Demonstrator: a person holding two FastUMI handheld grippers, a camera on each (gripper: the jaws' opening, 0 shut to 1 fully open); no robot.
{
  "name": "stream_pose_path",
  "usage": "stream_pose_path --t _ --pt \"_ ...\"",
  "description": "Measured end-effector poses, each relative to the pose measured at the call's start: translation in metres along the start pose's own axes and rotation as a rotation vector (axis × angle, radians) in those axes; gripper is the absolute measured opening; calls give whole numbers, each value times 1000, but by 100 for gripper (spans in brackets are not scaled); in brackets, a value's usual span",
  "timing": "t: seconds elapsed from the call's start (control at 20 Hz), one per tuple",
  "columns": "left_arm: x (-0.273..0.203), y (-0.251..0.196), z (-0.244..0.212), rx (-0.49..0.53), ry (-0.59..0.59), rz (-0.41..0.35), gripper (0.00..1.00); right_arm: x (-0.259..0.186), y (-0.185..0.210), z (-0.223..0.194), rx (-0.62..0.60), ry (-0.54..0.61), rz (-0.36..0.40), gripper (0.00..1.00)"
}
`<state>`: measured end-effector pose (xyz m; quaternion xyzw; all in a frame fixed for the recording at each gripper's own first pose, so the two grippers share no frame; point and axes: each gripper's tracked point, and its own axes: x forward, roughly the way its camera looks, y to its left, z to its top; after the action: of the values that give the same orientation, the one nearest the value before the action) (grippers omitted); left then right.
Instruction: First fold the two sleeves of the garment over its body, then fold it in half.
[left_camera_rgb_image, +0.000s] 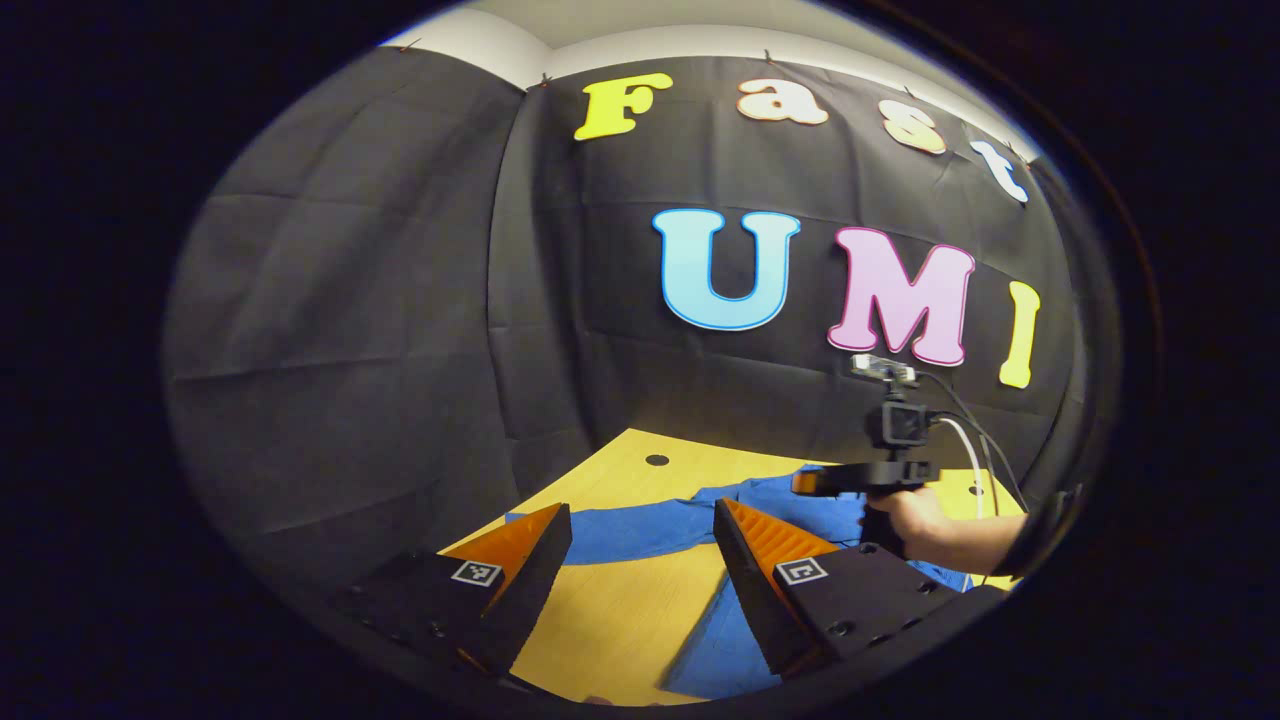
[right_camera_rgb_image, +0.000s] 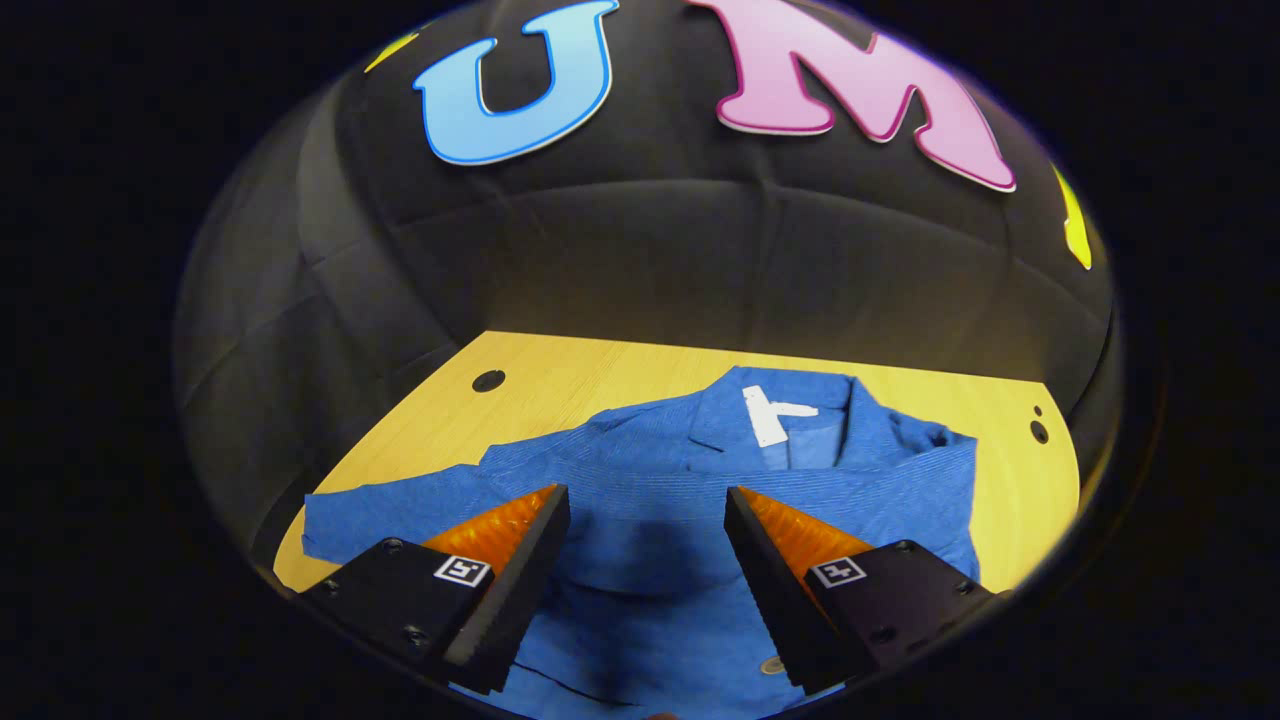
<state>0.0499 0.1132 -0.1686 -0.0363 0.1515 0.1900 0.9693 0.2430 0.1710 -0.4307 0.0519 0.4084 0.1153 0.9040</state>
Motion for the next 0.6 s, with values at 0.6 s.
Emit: stream_pose_path --t 0.6 --pt "151 107 -97 -22 414 128 82 -272 -172 11 -33 -114 -237 97"
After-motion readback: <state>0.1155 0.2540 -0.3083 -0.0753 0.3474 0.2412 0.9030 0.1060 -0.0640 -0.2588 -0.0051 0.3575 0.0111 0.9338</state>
